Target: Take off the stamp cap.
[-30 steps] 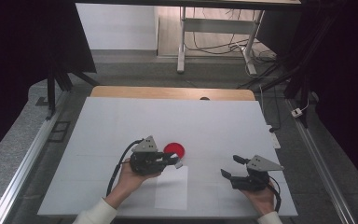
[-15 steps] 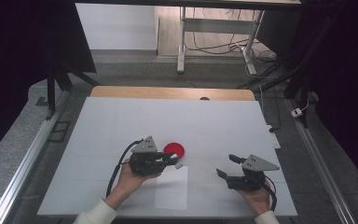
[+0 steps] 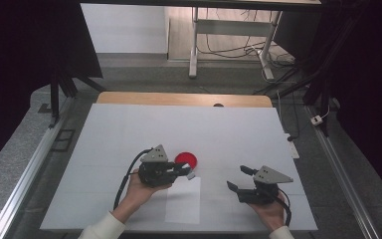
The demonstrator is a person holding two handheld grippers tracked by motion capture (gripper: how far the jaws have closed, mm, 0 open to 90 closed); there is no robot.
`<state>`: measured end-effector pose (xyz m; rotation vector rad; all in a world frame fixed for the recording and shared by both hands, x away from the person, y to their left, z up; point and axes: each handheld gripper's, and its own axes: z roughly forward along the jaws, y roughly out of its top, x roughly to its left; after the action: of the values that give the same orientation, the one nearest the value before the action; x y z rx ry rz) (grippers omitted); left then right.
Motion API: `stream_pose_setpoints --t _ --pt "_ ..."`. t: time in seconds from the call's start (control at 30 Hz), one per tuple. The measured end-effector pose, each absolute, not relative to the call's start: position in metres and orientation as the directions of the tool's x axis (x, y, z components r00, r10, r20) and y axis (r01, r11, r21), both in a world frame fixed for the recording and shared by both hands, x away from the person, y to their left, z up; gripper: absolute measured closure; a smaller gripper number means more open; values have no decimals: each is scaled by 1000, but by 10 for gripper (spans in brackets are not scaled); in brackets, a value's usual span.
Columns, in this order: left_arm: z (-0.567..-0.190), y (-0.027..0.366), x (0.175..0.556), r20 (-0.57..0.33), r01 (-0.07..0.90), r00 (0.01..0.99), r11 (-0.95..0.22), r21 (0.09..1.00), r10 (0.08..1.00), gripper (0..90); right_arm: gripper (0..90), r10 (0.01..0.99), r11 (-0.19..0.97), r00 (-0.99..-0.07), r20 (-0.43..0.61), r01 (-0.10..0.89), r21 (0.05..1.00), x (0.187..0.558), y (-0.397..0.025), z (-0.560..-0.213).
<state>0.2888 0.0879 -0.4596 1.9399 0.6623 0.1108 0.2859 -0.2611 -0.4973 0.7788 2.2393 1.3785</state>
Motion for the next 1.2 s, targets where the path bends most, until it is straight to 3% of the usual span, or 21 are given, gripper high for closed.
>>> stream_pose_setpoints --t 1.2 --pt "-459 86 290 -221 401 844 -301 865 489 757 242 606 391 -793 -57 235 890 281 -224 -503"
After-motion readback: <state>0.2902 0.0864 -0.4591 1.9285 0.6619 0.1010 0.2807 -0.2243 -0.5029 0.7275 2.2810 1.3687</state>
